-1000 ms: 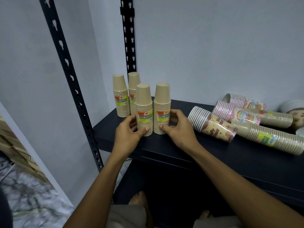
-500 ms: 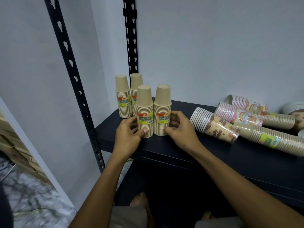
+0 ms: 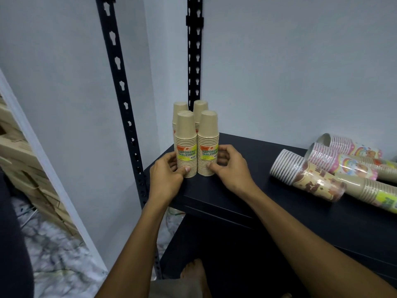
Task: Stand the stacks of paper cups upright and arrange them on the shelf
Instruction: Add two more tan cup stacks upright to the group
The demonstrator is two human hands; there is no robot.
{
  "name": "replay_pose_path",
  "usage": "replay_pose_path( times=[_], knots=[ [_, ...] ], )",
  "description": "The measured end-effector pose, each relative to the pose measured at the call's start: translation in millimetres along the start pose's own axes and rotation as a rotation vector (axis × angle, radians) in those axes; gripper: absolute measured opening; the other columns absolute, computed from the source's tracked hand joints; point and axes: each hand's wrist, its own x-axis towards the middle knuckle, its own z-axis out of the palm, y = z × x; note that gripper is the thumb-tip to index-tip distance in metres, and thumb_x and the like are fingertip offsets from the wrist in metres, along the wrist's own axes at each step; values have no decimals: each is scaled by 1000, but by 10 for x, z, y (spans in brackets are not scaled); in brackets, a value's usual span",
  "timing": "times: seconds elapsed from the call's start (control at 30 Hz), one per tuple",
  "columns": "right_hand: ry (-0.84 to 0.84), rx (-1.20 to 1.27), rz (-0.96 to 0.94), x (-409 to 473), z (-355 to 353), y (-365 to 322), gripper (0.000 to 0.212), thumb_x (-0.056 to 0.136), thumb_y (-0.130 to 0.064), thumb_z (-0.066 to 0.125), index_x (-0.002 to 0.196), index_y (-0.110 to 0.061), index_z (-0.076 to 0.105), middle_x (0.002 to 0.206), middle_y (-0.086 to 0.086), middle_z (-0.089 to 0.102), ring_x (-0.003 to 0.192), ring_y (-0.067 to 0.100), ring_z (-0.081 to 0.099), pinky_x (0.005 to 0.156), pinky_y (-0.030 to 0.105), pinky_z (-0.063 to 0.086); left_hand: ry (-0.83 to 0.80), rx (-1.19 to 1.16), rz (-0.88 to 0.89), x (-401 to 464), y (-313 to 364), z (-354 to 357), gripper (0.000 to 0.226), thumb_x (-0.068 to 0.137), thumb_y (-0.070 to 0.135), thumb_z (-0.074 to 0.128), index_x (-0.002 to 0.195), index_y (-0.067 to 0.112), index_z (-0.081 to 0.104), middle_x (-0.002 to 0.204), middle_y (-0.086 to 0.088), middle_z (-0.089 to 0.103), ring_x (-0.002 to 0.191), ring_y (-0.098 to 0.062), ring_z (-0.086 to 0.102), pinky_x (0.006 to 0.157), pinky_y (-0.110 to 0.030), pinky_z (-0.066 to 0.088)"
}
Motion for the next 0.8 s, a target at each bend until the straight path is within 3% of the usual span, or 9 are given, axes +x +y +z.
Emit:
replay_pose_path(
  times=[0.37,0.8],
  knots=[
    [8,-17,13,156,134,20,48,83,-8,72,127,-12,53,118,-3,65,107,7,62,92,23,51,23,56,2,155,-48,-18,55,77,5,77,128,7,57,114,-5,68,99,-13,65,92,-29,52],
    [41,0,48,194,196,41,46,85,-9,70,126,-16,52,117,-3,66,105,8,62,93,28,51,13,71,12,205,-98,-1,51,80,11,75,128,9,58,118,-4,67,102,-10,62,91,-25,50]
  ],
)
